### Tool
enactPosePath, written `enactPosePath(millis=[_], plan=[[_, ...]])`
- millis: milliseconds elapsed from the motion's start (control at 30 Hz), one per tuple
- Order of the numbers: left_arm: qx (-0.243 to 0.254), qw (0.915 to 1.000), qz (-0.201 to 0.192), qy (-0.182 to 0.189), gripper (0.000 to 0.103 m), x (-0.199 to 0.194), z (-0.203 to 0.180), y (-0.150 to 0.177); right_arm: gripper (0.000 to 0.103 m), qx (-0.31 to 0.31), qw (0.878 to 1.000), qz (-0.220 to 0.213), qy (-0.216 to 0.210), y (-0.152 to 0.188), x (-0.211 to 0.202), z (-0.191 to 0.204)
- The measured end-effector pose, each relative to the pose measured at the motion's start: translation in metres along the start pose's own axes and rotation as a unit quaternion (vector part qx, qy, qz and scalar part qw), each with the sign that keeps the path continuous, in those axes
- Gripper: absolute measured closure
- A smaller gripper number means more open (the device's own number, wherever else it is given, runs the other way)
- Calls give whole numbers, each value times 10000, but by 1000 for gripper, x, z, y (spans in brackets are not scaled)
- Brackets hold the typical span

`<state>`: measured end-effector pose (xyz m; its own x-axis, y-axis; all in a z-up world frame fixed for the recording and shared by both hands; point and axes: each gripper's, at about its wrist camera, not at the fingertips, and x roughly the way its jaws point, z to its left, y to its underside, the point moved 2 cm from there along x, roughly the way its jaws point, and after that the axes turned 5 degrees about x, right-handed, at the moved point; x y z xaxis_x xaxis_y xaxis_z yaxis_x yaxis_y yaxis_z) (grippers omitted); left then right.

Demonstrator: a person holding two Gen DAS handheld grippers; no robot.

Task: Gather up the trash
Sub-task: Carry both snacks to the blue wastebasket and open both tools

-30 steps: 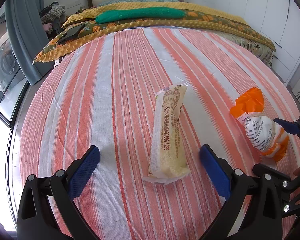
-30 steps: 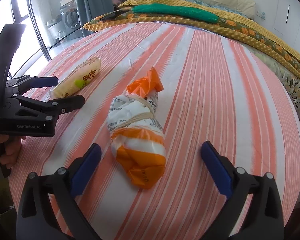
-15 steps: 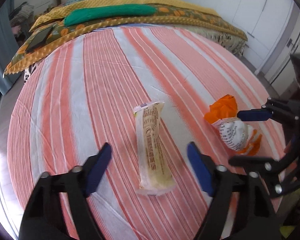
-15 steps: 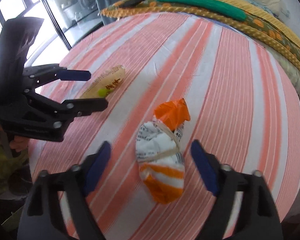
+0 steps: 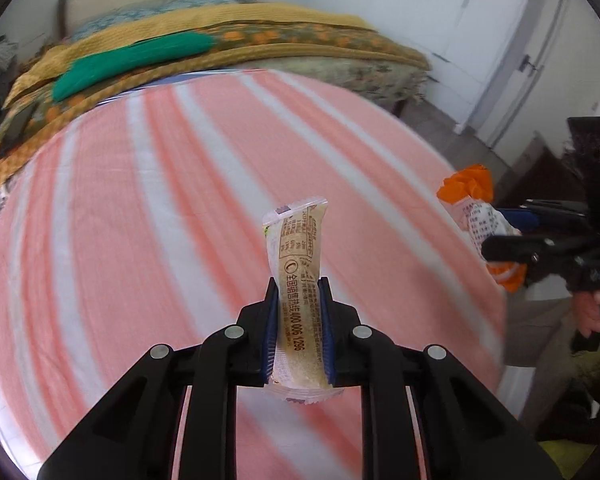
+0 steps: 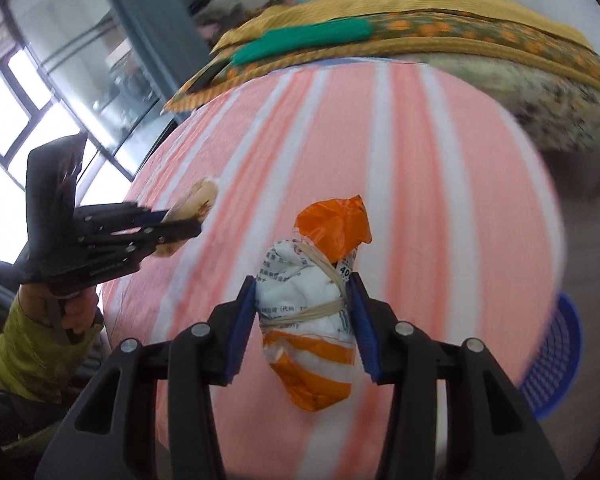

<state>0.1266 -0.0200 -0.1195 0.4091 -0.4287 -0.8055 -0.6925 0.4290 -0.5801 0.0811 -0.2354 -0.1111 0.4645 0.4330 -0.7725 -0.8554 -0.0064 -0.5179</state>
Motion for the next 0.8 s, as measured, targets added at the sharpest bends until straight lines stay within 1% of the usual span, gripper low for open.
enactPosePath(millis=[100, 167, 267, 333, 400, 467, 533, 600, 700, 733, 800], plan=[[290, 9985, 9, 470, 85, 8, -54, -9, 58, 518, 9981, -261, 222, 25, -47, -49], [494, 9960, 14, 740, 85, 16, -91, -17, 58, 830, 9942, -478, 494, 42, -78, -84], [770, 9903, 19, 1158, 85, 36, -153, -40, 58, 1242, 9854, -745, 891, 56, -110, -134], [810, 9883, 71, 1291, 85, 54, -185, -56, 58, 1517, 9786, -865, 1088, 62, -122, -167], [833, 9858, 165, 1451, 85, 80, -222, -75, 58, 1781, 9709, -1034, 1224, 66, -134, -202], [874, 9842, 322, 1508, 85, 107, -255, -87, 58, 2045, 9636, -1129, 1301, 68, -138, -236], [982, 9832, 450, 1470, 85, 133, -285, -94, 58, 2160, 9607, -1161, 1298, 72, -136, -259], [1040, 9823, 637, 1420, 84, 165, -310, -101, 58, 2412, 9552, -1167, 1260, 73, -128, -290], [1097, 9825, 914, 1193, 84, 214, -332, -103, 58, 2738, 9483, -1111, 1154, 81, -116, -328], [1083, 9825, 1001, 1138, 84, 229, -338, -104, 58, 2855, 9465, -1067, 1057, 83, -108, -344], [1099, 9829, 1138, 940, 84, 261, -345, -103, 58, 3033, 9423, -1032, 969, 86, -97, -363]])
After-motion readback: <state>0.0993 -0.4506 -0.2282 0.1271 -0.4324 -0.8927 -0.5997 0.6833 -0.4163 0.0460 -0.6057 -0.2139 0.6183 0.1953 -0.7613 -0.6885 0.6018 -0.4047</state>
